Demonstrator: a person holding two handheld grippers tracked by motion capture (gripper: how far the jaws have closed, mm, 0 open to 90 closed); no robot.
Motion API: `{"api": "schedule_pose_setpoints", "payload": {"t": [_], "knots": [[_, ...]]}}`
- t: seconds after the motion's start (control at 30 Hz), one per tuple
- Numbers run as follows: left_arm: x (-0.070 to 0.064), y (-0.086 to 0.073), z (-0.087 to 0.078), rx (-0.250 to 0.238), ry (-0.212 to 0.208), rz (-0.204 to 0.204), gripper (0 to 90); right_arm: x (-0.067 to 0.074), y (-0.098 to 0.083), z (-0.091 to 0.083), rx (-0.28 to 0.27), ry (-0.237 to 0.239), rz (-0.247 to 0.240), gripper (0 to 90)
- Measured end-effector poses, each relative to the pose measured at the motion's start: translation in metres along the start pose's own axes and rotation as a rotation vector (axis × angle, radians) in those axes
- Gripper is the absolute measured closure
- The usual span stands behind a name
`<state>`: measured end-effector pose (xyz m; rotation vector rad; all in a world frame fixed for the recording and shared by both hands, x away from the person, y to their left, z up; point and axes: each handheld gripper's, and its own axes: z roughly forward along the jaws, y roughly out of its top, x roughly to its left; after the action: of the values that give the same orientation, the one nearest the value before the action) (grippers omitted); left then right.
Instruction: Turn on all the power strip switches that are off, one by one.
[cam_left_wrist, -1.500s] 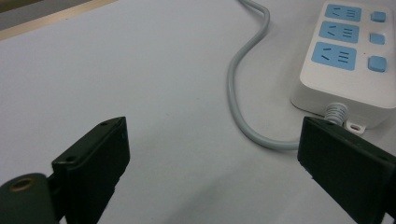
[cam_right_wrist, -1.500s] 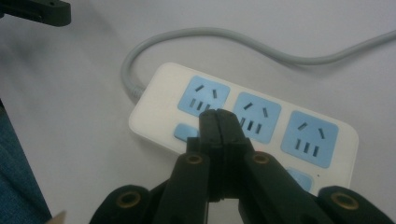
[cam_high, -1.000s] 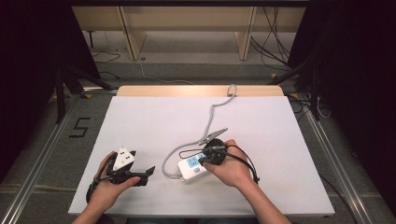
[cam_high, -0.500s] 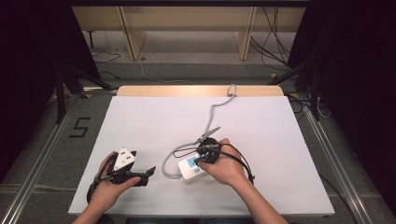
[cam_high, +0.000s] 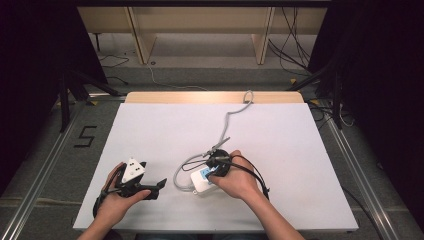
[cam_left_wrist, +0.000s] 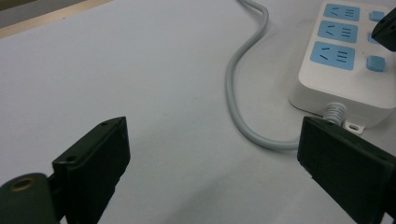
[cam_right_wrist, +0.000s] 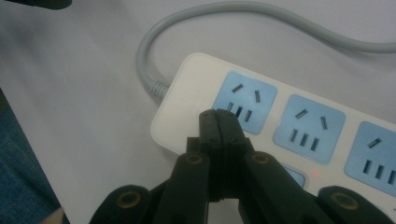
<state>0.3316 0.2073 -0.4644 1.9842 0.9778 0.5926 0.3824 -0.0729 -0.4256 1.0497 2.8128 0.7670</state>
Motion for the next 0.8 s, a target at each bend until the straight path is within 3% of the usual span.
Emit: {"api": "schedule_pose_setpoints", "payload": {"t": [0.8], "knots": [[-0.0004,0.0000,0.0000,0.000,0.001,0.001,9.2,-0.0013,0.0001,0.0106,0.055,-0.020,-0.002,90.0]]}}
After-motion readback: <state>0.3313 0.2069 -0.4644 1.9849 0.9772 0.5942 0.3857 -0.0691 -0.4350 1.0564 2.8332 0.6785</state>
